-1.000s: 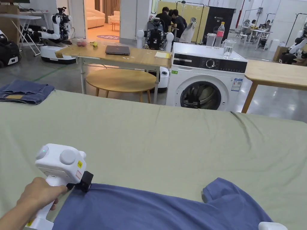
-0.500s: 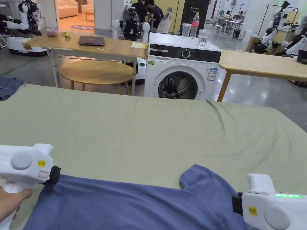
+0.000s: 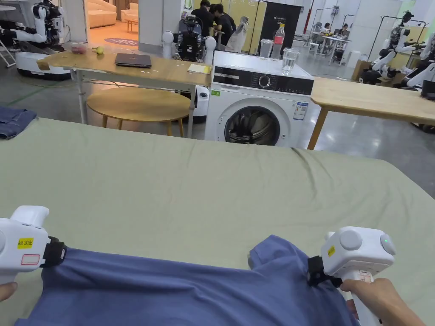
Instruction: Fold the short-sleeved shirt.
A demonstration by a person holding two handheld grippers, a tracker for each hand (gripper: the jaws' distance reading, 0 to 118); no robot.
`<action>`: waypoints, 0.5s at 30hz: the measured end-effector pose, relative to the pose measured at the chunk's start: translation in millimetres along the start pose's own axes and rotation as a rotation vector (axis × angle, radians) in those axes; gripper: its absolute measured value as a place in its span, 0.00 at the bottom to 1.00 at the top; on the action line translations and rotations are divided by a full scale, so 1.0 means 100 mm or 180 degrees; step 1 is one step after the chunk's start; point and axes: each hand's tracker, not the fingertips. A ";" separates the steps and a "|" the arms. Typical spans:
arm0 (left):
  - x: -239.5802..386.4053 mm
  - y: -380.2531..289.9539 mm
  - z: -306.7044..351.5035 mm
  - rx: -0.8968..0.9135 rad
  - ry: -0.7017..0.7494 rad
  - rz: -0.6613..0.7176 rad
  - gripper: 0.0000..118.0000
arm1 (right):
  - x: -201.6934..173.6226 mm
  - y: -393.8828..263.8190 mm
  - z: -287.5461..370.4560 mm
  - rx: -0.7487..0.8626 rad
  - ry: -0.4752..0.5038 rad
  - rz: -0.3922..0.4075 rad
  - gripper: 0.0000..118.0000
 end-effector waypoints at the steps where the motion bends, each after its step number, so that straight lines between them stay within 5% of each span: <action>1: 0.00 -0.01 0.01 -0.0005 0.0006 0.0001 0.00 | 0.00 0.01 0.00 0.0042 -0.0018 -0.0021 0.42; 4: -0.01 -0.03 -0.01 -0.0013 0.0014 0.0004 0.00 | -0.03 -0.06 0.05 0.0125 -0.0031 -0.0010 0.35; 5: -0.01 -0.04 -0.01 -0.0015 0.0019 0.0000 0.00 | -0.04 -0.08 0.05 0.0153 -0.0046 0.0032 0.28; 6: -0.01 -0.04 -0.01 -0.0019 0.0019 -0.0001 0.00 | -0.03 -0.09 0.07 0.0188 -0.0067 0.0077 0.06; 7: -0.01 -0.04 -0.01 -0.0021 0.0011 0.0005 0.00 | -0.02 -0.10 0.09 0.0214 -0.0064 0.0091 0.00; 15: -0.03 -0.04 0.13 0.0023 -0.0024 0.0007 0.00 | 0.18 -0.48 0.67 0.0715 0.0252 -0.0039 0.00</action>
